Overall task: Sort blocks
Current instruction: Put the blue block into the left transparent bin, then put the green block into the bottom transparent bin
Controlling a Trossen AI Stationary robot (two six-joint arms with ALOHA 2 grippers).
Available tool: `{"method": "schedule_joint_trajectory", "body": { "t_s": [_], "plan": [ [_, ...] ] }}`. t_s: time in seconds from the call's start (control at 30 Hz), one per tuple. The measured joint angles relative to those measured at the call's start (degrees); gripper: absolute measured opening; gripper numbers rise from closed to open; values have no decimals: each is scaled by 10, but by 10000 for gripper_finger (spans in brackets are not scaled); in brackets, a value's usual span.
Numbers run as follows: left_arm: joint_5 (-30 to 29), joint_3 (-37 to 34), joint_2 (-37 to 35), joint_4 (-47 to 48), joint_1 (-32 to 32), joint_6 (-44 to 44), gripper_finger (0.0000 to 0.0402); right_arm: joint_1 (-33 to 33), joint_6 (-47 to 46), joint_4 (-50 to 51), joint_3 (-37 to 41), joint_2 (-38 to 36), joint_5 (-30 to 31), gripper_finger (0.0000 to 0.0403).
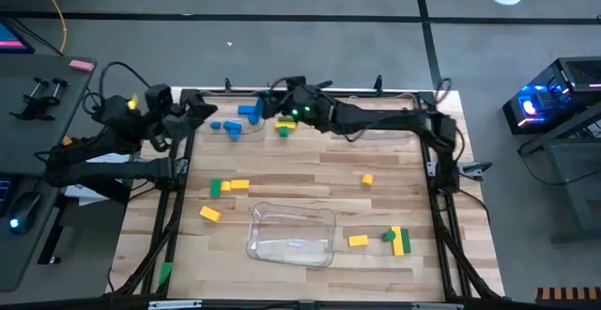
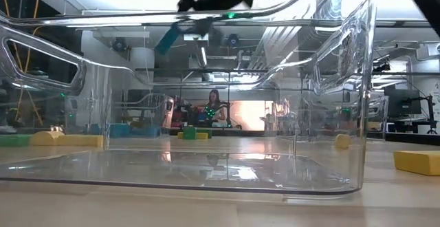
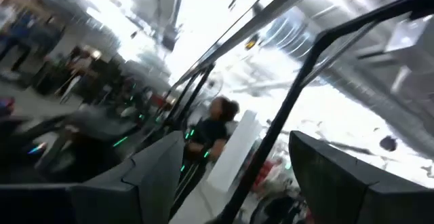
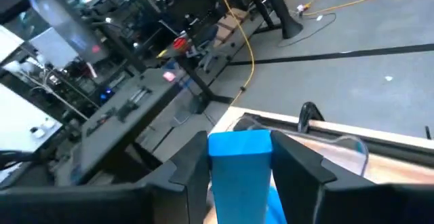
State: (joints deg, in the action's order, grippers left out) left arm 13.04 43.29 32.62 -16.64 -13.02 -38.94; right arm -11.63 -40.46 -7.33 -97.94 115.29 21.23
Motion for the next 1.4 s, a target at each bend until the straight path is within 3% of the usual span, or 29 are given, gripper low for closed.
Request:
{"method": "schedule_joint_trajectory", "body": {
  "t_s": [0.4,0.73,0.97,1.1,1.27,1.4],
  "plan": [
    [1,0,0,-36,0,-26,254,-42,-8,-10,-151,169,-42,135],
    [3,0,0,-35,0,-25,254,-44,33,54,-239,191,-59,224],
    [28,0,0,-25,0,-36,254,-67,111,199,-357,192,-214,237],
    [91,1,34,-13,10,-71,254,-67,184,273,-328,137,-221,238],
    [95,0,144,71,55,-45,254,-67,278,402,-307,50,-149,238],
    [179,3,242,76,78,-29,254,-67,323,487,-307,-20,-100,238]
  ]
}}
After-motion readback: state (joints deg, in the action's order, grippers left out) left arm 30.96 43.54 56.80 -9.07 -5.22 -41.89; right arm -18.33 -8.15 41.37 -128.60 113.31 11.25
